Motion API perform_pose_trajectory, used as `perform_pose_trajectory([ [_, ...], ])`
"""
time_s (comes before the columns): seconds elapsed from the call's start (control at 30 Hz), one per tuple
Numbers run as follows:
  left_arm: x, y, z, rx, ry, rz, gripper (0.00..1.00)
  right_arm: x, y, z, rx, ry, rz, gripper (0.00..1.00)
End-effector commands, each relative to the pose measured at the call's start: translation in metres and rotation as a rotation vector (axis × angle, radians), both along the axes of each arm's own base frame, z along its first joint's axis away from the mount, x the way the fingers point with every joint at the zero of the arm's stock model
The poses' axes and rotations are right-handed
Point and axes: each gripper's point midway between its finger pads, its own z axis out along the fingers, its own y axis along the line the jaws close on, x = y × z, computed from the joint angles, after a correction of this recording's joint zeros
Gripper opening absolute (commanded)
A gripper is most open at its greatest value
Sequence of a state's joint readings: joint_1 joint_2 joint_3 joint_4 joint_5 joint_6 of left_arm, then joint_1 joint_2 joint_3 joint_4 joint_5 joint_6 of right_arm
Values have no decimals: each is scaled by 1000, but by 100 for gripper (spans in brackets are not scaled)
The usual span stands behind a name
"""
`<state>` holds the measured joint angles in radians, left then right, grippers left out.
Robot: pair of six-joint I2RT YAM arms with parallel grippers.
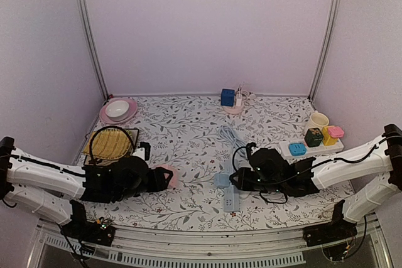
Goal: Pull the plug off the socket
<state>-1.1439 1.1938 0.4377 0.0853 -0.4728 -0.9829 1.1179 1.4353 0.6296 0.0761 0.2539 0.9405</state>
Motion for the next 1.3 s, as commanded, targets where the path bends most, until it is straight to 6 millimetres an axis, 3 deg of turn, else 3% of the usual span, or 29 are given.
perform_pose_trajectory([
  [0.0, 4, 28, -18, -28, 83, 65, 39, 2, 9, 18, 57, -47, 29, 3],
  [0.33, 14, 53, -27, -86, 124, 85, 55, 0, 15, 17, 70, -35, 58, 3],
  [0.5, 14, 66, -33, -48, 144, 142, 77, -1, 17, 17, 71, -33, 67, 3],
  [0.6, 15, 78, -35, -8, 147, 191, 84, -2, 17, 17, 74, -32, 69, 4],
  [1.0, 13, 119, -18, 34, 104, 351, 86, -3, 19, 19, 79, -32, 78, 3],
  [1.27, 16, 89, 18, 33, 33, 216, 84, -3, 24, 25, 93, -41, 97, 3],
])
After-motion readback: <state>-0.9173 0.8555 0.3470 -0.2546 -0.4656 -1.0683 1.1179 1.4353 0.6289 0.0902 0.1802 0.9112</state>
